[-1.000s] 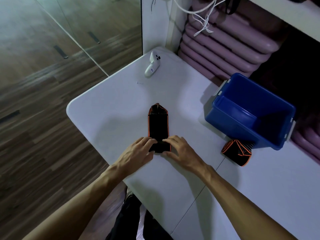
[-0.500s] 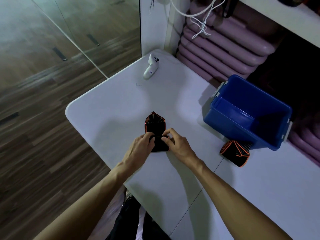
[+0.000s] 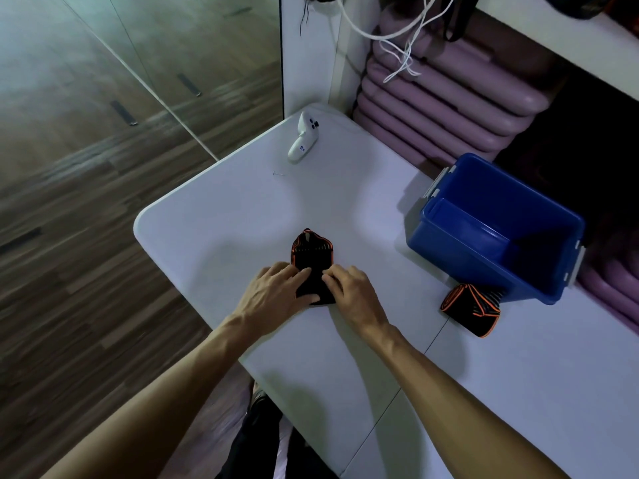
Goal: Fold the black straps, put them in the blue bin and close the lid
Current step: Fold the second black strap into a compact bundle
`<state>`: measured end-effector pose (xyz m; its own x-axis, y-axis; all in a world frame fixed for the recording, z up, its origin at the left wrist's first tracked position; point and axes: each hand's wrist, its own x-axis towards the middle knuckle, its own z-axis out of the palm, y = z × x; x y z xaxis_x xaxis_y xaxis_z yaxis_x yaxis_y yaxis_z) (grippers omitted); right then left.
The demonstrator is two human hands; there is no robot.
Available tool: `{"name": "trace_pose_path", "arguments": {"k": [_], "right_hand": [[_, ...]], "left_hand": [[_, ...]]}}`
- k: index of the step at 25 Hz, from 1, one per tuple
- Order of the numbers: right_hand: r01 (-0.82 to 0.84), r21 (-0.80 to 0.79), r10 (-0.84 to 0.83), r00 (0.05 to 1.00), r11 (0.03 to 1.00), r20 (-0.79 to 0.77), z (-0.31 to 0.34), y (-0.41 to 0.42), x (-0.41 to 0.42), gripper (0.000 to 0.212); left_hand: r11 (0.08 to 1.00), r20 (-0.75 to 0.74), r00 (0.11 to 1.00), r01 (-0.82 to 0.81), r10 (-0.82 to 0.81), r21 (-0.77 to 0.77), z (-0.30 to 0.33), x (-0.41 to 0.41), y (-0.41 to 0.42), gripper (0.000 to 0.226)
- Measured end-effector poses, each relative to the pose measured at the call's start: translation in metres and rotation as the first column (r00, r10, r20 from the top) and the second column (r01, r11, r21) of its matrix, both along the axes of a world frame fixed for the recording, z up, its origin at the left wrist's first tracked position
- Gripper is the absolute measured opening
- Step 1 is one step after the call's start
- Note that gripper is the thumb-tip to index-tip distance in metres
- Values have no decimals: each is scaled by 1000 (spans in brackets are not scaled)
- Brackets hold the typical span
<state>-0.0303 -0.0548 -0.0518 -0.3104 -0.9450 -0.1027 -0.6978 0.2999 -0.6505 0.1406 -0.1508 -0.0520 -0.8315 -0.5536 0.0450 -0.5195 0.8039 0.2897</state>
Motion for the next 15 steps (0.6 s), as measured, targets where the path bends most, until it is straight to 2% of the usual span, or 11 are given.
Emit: {"name": "trace_pose_path", "arguments": {"k": [3,5,6,8,11,13,15], "right_hand": [[-190,78,204,945,979,-254,-3,11,-9,67],[-300,77,308,891,951,-334,-4,13,-13,80],[-320,76,327,895,944,-304,-5,13,-15,82],[-305,84,314,940,949,-136,-5,11,-17,84],[-208,59,200,972,976,121,3,7,-20,56],[-124,12,119,970,992,212,5,3,-20,35],[-14,3,13,957,1000,288,2,-2,-16,26]], "left_hand": [[999,96,995,26,-22,-45,-2,5,-2,84],[998,88,995,43,-39,-42,-1,3,-3,85],[998,72,996,52,-51,-22,-1,2,-3,85],[996,5,998,58,-59,64,-1,3,-3,79],[945,-157,983,-45,100,323,1,8,-7,56],[902,-180,966,-96,186,421,0,9,-12,45],[864,-173,952,-143,254,484,-1,5,-18,43]]}}
